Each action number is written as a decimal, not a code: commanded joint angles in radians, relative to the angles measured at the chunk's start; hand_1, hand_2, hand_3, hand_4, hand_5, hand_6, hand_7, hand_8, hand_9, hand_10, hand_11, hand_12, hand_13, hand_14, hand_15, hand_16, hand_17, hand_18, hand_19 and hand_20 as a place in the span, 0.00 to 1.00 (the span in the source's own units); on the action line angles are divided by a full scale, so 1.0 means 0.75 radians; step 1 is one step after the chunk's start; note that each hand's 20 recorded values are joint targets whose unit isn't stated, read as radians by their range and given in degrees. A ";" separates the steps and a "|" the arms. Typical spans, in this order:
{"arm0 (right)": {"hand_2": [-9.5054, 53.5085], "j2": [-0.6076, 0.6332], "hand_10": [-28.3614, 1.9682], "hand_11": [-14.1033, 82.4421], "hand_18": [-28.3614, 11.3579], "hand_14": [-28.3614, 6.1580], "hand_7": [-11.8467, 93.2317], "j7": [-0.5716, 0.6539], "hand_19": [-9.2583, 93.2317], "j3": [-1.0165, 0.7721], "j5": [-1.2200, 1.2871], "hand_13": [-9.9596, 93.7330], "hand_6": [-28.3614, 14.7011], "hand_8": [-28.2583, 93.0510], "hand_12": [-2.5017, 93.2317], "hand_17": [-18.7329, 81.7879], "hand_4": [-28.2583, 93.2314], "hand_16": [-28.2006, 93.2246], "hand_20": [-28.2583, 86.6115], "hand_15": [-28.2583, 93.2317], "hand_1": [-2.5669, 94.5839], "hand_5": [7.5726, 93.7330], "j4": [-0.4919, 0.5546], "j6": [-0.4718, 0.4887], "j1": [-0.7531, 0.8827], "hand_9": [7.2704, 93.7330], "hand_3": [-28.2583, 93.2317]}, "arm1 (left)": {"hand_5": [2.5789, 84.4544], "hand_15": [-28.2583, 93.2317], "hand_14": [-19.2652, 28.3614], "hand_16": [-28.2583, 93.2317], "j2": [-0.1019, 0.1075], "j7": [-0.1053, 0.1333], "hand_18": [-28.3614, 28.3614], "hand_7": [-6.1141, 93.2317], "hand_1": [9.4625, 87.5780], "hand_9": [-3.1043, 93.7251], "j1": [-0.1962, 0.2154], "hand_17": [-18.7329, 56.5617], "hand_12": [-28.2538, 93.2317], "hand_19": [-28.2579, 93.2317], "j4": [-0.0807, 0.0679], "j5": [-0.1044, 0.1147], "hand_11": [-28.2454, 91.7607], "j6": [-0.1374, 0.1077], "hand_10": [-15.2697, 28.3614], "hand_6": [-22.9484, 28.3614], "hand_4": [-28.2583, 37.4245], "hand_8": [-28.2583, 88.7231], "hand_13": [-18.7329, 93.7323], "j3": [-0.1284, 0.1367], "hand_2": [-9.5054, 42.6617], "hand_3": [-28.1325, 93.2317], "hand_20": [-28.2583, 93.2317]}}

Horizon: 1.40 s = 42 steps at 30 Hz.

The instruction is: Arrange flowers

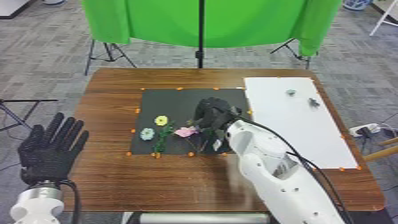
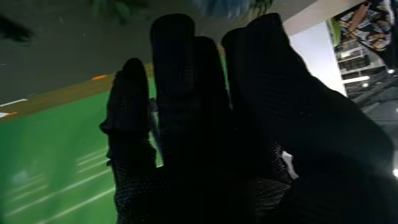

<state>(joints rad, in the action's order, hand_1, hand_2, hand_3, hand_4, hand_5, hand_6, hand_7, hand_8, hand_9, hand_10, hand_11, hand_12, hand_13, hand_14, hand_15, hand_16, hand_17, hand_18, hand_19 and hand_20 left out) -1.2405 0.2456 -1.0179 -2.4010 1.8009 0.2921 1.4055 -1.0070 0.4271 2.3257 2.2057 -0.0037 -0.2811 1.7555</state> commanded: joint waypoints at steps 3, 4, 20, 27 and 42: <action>0.00 0.083 0.52 0.25 0.22 0.59 0.29 0.132 0.83 -0.188 0.043 0.69 0.66 0.13 0.18 0.45 0.00 0.52 0.60 0.56 0.59 0.66 0.092 -0.026 0.017 0.61 0.83 | 0.46 0.37 0.66 0.22 -0.015 -0.002 0.72 0.18 0.23 0.41 0.005 0.18 0.31 0.47 0.000 0.010 0.37 0.005 0.66 0.60 0.00 0.15 0.43 -0.003 0.28 0.90 0.33; 0.00 0.106 0.52 0.25 0.22 0.57 0.28 0.162 0.83 -0.228 0.037 0.68 0.66 0.13 0.18 0.45 0.00 0.51 0.59 0.57 0.58 0.66 0.089 -0.054 0.018 0.60 0.85 | 0.46 0.37 0.66 0.22 -0.016 0.000 0.72 0.18 0.23 0.41 0.000 0.18 0.31 0.47 -0.002 0.007 0.37 0.007 0.66 0.60 0.00 0.15 0.43 -0.005 0.28 0.90 0.33; 0.00 0.296 0.44 0.21 0.24 0.42 0.26 0.414 0.74 -0.529 -0.009 0.49 0.59 0.13 0.17 0.39 0.00 0.39 0.50 0.42 0.50 0.49 -0.260 -0.075 -0.054 0.42 0.91 | 0.46 0.37 0.65 0.22 -0.019 0.031 0.72 0.18 0.23 0.41 0.044 0.18 0.31 0.47 0.017 0.012 0.37 0.005 0.66 0.59 0.00 0.15 0.43 0.014 0.28 0.90 0.33; 0.00 0.259 0.46 0.21 0.23 0.42 0.25 0.439 0.76 -0.485 -0.024 0.50 0.60 0.14 0.17 0.40 0.00 0.39 0.50 0.41 0.51 0.47 -0.448 -0.044 -0.137 0.41 0.89 | 0.46 0.37 0.66 0.22 -0.019 0.027 0.72 0.18 0.23 0.41 0.042 0.18 0.31 0.47 0.014 0.003 0.37 0.004 0.66 0.60 0.00 0.15 0.43 0.008 0.28 0.90 0.33; 0.00 0.271 0.66 0.20 0.29 0.66 0.37 0.330 0.80 -0.394 -0.096 0.74 0.72 0.23 0.32 0.46 0.00 0.57 0.58 0.41 0.69 0.80 -0.448 -0.354 -0.060 0.82 0.77 | 0.47 0.37 0.66 0.22 -0.020 0.022 0.72 0.18 0.23 0.41 0.041 0.18 0.31 0.47 0.015 0.011 0.37 0.004 0.66 0.60 0.00 0.15 0.43 0.002 0.29 0.90 0.33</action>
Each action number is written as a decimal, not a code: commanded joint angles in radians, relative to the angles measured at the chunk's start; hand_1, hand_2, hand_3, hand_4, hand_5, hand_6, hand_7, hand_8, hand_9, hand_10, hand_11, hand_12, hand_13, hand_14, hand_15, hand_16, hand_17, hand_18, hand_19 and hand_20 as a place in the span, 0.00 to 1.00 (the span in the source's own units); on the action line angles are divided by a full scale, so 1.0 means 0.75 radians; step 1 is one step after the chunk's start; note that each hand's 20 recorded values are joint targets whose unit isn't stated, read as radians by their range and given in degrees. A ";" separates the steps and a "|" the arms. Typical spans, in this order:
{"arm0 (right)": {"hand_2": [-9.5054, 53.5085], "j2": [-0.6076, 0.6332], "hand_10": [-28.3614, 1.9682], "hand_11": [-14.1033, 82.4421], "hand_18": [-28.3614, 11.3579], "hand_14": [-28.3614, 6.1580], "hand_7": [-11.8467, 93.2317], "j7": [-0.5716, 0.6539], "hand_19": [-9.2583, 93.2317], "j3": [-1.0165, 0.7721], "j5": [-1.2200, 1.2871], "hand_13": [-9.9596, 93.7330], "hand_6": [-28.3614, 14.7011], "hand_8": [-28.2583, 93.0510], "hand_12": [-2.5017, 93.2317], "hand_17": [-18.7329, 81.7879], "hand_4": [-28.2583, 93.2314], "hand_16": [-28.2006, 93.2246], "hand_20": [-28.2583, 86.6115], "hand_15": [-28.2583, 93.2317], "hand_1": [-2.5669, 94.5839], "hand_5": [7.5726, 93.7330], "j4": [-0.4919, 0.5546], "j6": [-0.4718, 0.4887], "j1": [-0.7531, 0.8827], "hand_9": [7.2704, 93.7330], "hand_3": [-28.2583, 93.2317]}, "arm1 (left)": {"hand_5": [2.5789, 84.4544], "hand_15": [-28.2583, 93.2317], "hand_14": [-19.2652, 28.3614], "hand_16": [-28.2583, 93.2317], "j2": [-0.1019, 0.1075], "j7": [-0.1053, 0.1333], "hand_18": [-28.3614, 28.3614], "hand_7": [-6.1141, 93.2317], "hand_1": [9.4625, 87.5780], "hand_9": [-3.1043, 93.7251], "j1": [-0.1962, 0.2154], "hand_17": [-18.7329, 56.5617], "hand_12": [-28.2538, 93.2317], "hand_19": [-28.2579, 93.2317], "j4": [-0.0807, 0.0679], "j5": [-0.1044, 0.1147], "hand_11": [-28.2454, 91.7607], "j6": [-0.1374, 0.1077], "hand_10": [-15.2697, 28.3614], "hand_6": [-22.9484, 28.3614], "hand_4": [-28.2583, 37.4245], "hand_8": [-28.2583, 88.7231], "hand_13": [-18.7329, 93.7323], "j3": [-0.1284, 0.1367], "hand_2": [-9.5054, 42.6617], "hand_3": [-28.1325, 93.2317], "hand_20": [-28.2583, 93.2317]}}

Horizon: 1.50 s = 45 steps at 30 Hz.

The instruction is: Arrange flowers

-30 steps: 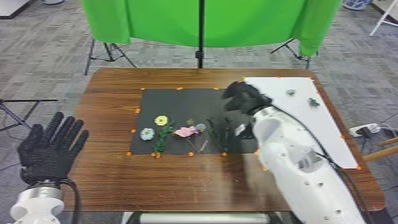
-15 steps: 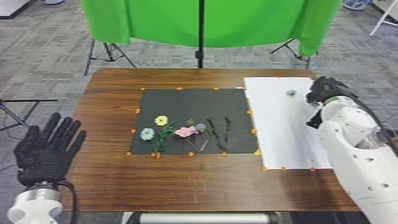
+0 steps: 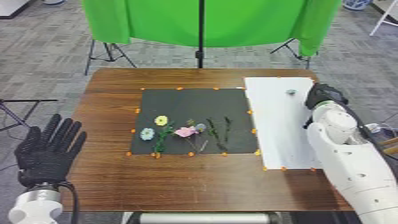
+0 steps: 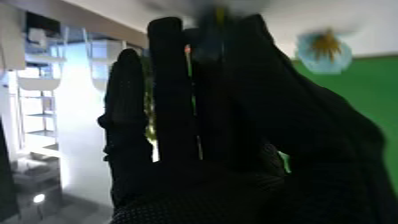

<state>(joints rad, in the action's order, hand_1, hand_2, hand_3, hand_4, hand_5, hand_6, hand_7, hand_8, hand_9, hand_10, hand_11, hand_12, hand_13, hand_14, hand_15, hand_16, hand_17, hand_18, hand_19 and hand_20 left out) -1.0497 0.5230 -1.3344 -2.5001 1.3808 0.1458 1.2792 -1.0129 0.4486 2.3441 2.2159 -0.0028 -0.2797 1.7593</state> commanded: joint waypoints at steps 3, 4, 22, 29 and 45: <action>0.00 0.040 0.65 0.18 0.29 0.66 0.38 -0.077 0.80 0.043 0.089 0.76 0.72 0.23 0.34 0.47 0.00 0.59 0.58 0.42 0.68 0.82 0.261 -0.205 0.159 0.86 0.78 | 0.47 0.37 0.66 0.22 -0.010 -0.006 0.72 0.18 0.23 0.41 0.021 0.18 0.31 0.47 0.003 0.014 0.37 0.004 0.66 0.60 0.00 0.15 0.43 0.001 0.29 0.90 0.33; 0.00 0.045 0.65 0.18 0.28 0.66 0.39 -0.091 0.80 0.054 0.104 0.76 0.72 0.23 0.34 0.47 0.00 0.59 0.58 0.42 0.68 0.82 0.316 -0.216 0.171 0.86 0.78 | 0.47 0.37 0.66 0.22 -0.010 -0.006 0.72 0.18 0.23 0.41 0.021 0.18 0.31 0.47 0.002 0.012 0.37 0.006 0.66 0.60 0.00 0.15 0.43 0.002 0.29 0.90 0.33; 0.00 -0.179 0.65 0.18 0.28 0.67 0.40 -0.445 0.82 0.393 0.047 0.75 0.71 0.24 0.34 0.46 0.00 0.60 0.60 0.45 0.67 0.81 0.469 0.065 0.121 0.84 0.80 | 0.47 0.38 0.66 0.22 0.012 -0.029 0.72 0.18 0.23 0.41 -0.068 0.18 0.31 0.47 -0.023 0.020 0.37 -0.018 0.66 0.60 0.00 0.15 0.43 -0.046 0.31 0.90 0.33; 0.00 -0.165 0.63 0.23 0.27 0.67 0.38 -0.416 0.82 0.383 0.041 0.74 0.70 0.22 0.29 0.46 0.00 0.59 0.61 0.48 0.68 0.77 0.475 0.067 0.146 0.77 0.79 | 0.47 0.38 0.66 0.22 0.011 -0.038 0.72 0.18 0.23 0.42 -0.100 0.18 0.31 0.47 -0.033 0.022 0.37 -0.009 0.66 0.60 0.00 0.15 0.44 -0.059 0.31 0.90 0.33; 0.00 -0.111 0.55 0.26 0.24 0.60 0.30 -0.369 0.83 0.326 0.124 0.65 0.68 0.12 0.19 0.44 0.00 0.52 0.61 0.59 0.61 0.61 0.633 0.188 0.195 0.56 0.83 | 0.46 0.38 0.66 0.22 0.006 -0.029 0.72 0.18 0.23 0.41 -0.085 0.18 0.31 0.47 -0.027 0.027 0.37 -0.014 0.66 0.59 0.00 0.15 0.43 -0.049 0.31 0.90 0.33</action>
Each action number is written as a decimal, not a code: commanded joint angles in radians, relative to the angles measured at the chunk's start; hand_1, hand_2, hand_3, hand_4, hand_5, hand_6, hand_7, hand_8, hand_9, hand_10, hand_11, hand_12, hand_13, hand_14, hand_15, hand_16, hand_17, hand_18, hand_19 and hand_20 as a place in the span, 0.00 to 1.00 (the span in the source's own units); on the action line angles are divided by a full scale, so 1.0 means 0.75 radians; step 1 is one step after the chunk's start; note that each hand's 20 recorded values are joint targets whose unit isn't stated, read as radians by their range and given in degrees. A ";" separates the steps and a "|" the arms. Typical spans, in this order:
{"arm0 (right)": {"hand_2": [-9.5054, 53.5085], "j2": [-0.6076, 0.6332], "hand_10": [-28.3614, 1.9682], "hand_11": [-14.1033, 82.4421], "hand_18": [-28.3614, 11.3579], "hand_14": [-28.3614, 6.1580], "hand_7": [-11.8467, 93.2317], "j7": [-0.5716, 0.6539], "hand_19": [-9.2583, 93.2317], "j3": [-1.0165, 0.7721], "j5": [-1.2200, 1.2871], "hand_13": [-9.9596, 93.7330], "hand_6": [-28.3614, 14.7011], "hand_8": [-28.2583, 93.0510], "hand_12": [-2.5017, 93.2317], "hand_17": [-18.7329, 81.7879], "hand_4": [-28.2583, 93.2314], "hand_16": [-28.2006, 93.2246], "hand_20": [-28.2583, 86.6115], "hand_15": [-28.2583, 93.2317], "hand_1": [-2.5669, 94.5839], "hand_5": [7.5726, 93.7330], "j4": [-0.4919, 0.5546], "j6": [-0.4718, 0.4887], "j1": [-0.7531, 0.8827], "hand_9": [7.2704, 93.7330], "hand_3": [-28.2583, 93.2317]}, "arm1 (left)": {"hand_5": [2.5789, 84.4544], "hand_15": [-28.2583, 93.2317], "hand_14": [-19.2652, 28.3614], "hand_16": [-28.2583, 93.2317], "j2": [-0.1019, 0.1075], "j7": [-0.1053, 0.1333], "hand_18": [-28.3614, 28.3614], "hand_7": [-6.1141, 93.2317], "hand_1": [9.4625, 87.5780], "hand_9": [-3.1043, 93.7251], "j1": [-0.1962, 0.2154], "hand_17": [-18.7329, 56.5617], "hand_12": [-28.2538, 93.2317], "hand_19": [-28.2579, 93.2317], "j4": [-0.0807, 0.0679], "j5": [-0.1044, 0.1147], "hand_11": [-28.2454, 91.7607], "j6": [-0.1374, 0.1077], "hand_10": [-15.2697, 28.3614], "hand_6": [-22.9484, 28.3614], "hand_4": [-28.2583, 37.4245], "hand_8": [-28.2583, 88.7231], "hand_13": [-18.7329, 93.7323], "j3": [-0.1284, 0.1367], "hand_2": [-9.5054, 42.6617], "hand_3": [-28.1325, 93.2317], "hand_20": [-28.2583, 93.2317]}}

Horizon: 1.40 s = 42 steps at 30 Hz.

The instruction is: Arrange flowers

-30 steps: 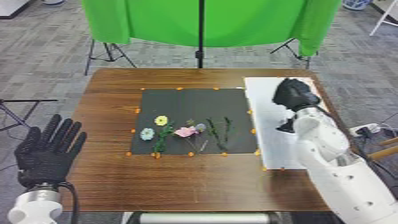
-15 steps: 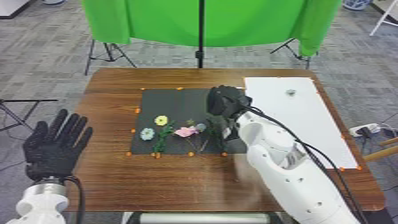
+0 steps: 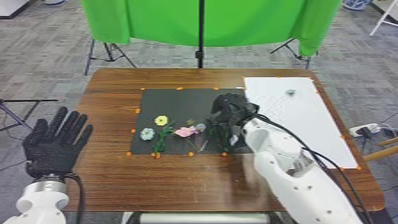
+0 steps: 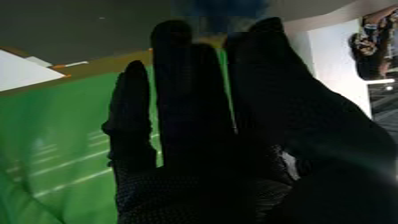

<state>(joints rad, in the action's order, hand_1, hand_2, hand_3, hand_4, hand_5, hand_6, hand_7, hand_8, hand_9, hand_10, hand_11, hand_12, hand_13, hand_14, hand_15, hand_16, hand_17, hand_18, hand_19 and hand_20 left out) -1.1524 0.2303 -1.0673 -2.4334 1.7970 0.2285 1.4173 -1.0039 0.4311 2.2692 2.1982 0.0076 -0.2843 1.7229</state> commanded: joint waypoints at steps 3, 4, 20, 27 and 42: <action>0.00 0.042 0.54 0.25 0.24 0.57 0.29 0.060 0.83 -0.066 0.024 0.64 0.67 0.12 0.19 0.43 0.00 0.50 0.61 0.60 0.59 0.59 0.069 0.018 -0.016 0.54 0.85 | 0.46 0.38 0.66 0.22 -0.009 -0.004 0.72 0.18 0.23 0.41 0.009 0.18 0.31 0.47 -0.006 0.011 0.37 -0.002 0.66 0.59 0.00 0.15 0.43 -0.005 0.31 0.90 0.33; 0.00 0.050 0.54 0.25 0.24 0.55 0.29 0.086 0.83 -0.084 0.015 0.63 0.67 0.12 0.19 0.43 0.00 0.48 0.60 0.61 0.58 0.58 0.052 -0.007 -0.035 0.53 0.87 | 0.46 0.37 0.66 0.22 -0.009 -0.004 0.72 0.18 0.23 0.41 0.007 0.18 0.31 0.47 -0.007 0.008 0.37 0.001 0.66 0.59 0.00 0.15 0.43 -0.007 0.31 0.90 0.33; 0.00 0.176 0.53 0.20 0.23 0.40 0.28 0.112 0.57 -0.314 0.011 0.42 0.65 0.12 0.16 0.38 0.00 0.40 0.41 0.36 0.49 0.43 -0.489 0.040 -0.317 0.32 0.90 | 0.46 0.37 0.66 0.22 0.019 0.031 0.72 0.19 0.23 0.41 0.016 0.18 0.31 0.47 -0.002 0.011 0.37 0.015 0.66 0.59 0.00 0.15 0.43 -0.003 0.31 0.90 0.33; 0.00 0.114 0.56 0.19 0.24 0.43 0.29 0.070 0.57 -0.309 -0.035 0.44 0.68 0.12 0.17 0.39 0.00 0.43 0.41 0.33 0.49 0.41 -0.602 0.174 -0.341 0.33 0.89 | 0.47 0.38 0.65 0.22 0.018 0.032 0.72 0.19 0.23 0.41 0.007 0.18 0.31 0.47 -0.005 0.013 0.37 0.019 0.66 0.60 0.00 0.15 0.43 -0.019 0.31 0.90 0.33; 0.00 0.109 0.63 0.22 0.27 0.69 0.39 0.210 0.78 -0.209 -0.035 0.78 0.72 0.22 0.39 0.49 0.00 0.58 0.56 0.45 0.67 0.78 -0.632 -0.133 -0.284 0.87 0.75 | 0.47 0.38 0.66 0.22 0.011 0.020 0.72 0.18 0.23 0.41 0.002 0.18 0.31 0.47 -0.006 0.021 0.38 0.015 0.66 0.60 0.00 0.15 0.43 -0.028 0.31 0.90 0.33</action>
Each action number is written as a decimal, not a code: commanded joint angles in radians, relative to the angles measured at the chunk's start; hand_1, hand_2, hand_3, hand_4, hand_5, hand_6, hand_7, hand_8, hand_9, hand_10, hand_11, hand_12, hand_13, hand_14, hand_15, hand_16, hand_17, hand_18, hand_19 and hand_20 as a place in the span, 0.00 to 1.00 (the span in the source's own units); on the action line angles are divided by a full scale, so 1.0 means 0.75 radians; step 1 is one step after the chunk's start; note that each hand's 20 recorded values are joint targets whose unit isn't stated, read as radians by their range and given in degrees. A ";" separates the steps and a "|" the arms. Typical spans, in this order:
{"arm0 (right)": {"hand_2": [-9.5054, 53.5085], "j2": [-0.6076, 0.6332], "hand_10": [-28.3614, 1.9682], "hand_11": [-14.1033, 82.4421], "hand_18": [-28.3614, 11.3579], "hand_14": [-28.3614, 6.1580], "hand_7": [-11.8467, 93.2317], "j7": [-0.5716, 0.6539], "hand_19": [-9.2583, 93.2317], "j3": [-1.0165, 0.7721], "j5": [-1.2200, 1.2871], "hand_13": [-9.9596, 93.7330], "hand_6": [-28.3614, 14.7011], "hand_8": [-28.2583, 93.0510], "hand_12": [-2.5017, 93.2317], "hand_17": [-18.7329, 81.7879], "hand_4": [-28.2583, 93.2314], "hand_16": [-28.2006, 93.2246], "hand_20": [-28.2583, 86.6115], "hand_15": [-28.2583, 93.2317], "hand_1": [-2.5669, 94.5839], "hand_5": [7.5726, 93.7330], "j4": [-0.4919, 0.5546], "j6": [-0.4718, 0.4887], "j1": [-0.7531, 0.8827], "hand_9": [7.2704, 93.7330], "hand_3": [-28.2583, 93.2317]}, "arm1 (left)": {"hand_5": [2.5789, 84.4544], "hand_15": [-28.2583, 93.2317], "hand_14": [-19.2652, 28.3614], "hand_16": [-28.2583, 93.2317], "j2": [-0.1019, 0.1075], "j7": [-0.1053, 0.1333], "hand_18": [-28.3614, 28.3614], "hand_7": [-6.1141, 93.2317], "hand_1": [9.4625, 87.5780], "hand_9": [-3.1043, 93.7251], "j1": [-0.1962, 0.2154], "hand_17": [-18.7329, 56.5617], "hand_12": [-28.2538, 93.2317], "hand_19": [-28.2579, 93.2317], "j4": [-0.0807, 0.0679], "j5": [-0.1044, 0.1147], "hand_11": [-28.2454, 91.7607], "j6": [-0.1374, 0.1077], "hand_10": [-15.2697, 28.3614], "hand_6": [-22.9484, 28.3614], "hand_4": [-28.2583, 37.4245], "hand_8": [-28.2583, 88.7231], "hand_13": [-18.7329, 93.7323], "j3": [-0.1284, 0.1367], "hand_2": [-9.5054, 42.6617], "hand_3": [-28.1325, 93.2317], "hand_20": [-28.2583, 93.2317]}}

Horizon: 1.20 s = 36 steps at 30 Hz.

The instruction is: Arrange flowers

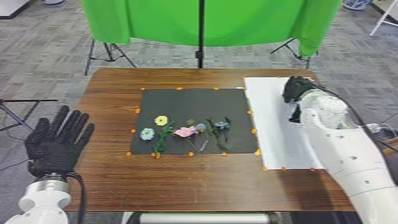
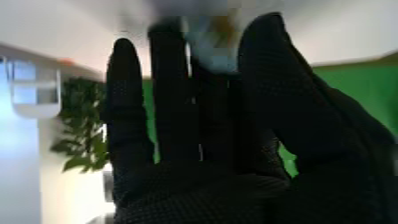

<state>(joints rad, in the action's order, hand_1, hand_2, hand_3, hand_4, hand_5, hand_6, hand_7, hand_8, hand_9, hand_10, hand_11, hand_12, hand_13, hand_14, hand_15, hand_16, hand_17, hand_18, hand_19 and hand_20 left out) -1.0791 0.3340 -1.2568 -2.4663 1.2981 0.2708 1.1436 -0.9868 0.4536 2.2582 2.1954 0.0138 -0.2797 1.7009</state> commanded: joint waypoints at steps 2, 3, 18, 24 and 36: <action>0.00 0.036 0.63 0.23 0.27 0.69 0.40 0.082 0.79 0.034 0.054 0.79 0.72 0.22 0.41 0.50 0.00 0.59 0.57 0.46 0.67 0.80 0.121 -0.233 0.132 0.89 0.75 | 0.47 0.38 0.66 0.22 -0.012 -0.014 0.72 0.18 0.23 0.41 0.015 0.18 0.31 0.47 -0.003 0.009 0.38 0.013 0.66 0.60 0.00 0.15 0.43 0.003 0.31 0.90 0.33; 0.00 0.044 0.64 0.23 0.27 0.68 0.40 0.088 0.79 0.010 0.073 0.80 0.72 0.23 0.42 0.50 0.00 0.60 0.57 0.46 0.67 0.80 0.188 -0.253 0.181 0.90 0.76 | 0.47 0.38 0.66 0.22 -0.012 -0.018 0.72 0.18 0.23 0.41 0.011 0.18 0.31 0.47 -0.006 0.008 0.38 0.016 0.67 0.60 0.00 0.15 0.44 0.003 0.31 0.90 0.33; 0.00 0.007 0.61 0.23 0.25 0.67 0.40 -0.035 0.80 0.024 0.146 0.79 0.69 0.23 0.43 0.49 0.00 0.59 0.58 0.47 0.65 0.80 0.779 -0.163 0.636 0.89 0.79 | 0.47 0.38 0.66 0.22 -0.011 -0.055 0.72 0.18 0.23 0.41 0.005 0.18 0.31 0.47 -0.013 -0.003 0.38 0.013 0.66 0.60 0.00 0.15 0.44 0.016 0.31 0.90 0.33; 0.00 -0.053 0.61 0.22 0.25 0.67 0.40 -0.009 0.82 0.034 0.146 0.78 0.69 0.23 0.42 0.49 0.00 0.59 0.59 0.47 0.64 0.80 0.793 -0.165 0.655 0.89 0.79 | 0.47 0.38 0.66 0.22 -0.007 -0.076 0.72 0.18 0.23 0.42 -0.029 0.18 0.31 0.47 -0.027 -0.015 0.38 0.008 0.66 0.60 0.00 0.15 0.44 -0.005 0.32 0.90 0.33; 0.00 -0.065 0.48 0.33 0.24 0.54 0.28 -0.003 0.84 -0.005 0.206 0.72 0.64 0.16 0.20 0.47 0.00 0.42 0.58 0.56 0.50 0.69 0.875 -0.094 0.700 0.72 0.87 | 0.47 0.38 0.66 0.22 -0.026 -0.070 0.72 0.19 0.21 0.42 -0.001 0.18 0.31 0.48 -0.025 -0.036 0.38 0.007 0.66 0.56 0.00 0.15 0.44 0.003 0.40 0.89 0.33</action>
<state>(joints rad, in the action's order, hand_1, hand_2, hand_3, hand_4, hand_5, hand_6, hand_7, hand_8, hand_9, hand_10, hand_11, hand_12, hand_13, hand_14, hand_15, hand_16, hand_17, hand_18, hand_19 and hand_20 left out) -1.1282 0.3181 -1.2378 -2.3182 1.9043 0.1770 1.6391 -0.9922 0.4088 2.2335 2.1808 0.0070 -0.2773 1.6975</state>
